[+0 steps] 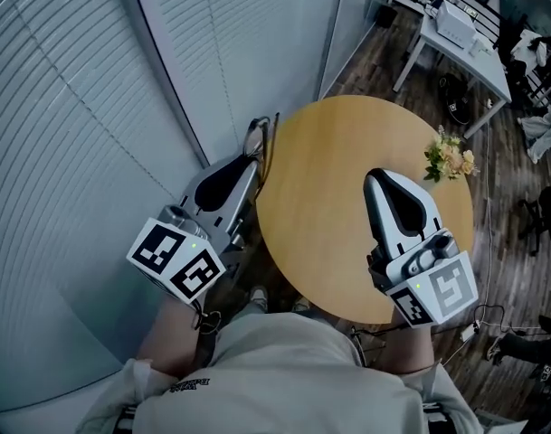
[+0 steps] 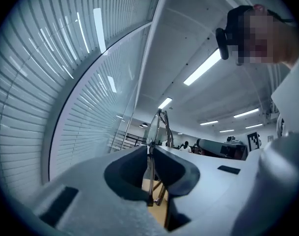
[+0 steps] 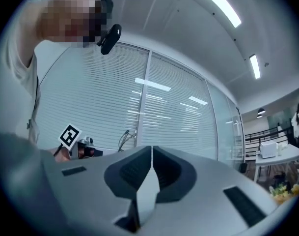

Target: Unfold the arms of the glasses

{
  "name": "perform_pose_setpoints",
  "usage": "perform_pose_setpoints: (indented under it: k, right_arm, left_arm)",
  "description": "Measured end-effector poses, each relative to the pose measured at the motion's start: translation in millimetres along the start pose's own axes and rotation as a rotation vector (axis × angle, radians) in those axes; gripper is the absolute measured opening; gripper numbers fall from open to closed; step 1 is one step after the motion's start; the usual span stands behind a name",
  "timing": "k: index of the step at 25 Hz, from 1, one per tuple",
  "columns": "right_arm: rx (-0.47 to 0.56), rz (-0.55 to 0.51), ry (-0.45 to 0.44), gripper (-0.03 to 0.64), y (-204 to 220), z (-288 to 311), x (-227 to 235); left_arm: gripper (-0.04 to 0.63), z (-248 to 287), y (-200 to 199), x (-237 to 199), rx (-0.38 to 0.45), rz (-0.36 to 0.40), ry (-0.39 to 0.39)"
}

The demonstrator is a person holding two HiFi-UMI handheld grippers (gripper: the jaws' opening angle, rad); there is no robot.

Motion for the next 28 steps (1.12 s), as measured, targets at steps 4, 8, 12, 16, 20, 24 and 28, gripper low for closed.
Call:
perform_pose_setpoints:
  k: [4,8,12,16,20,24,28]
  right_arm:
    - [-0.009,0.012,-0.016,0.034,5.2,-3.8,-7.5]
    - [-0.044,0.016,-0.013,0.034,17.1,-7.3,-11.0]
    - [-0.069,0.002,0.016,0.034,24.1,-13.0,-11.3]
    - [-0.096,-0.053,0.04,0.034,26.8,-15.2,-11.3]
    - [-0.085,0.013,0.022,0.034,33.6,-13.6,-8.1]
    - [-0.011,0.128,-0.039,0.034,26.1,-10.8,-7.4]
    - [0.03,0.117,-0.061,0.035,10.4,-1.0,-8.1]
  left_arm:
    - [0.052,-12.5,4.4,1.3,0.011,-0.011,-0.012]
    - [0.052,-23.0,13.7,-2.7,-0.001,-0.029,-0.014]
    - [0.052,-29.8,13.5,-3.4,-0.013,-0.026,-0.021]
    - [0.052,-30.5,11.2,-2.7,-0.026,-0.019,-0.021]
    - [0.052,-30.4,15.4,-5.2,-0.032,-0.018,-0.021]
    - [0.052,-29.0,17.3,-2.9,-0.037,-0.014,-0.012]
    - [0.052,-26.3,16.9,1.3,-0.038,0.005,-0.001]
Point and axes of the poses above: the fingertips, and each gripper's own axes: z forward along the fingers, x to its right, y out of its underside, the point moved 5 cm from there along -z, backward along the fingers, and after that the axes turned 4 degrees about -x, right-handed, at the moved point
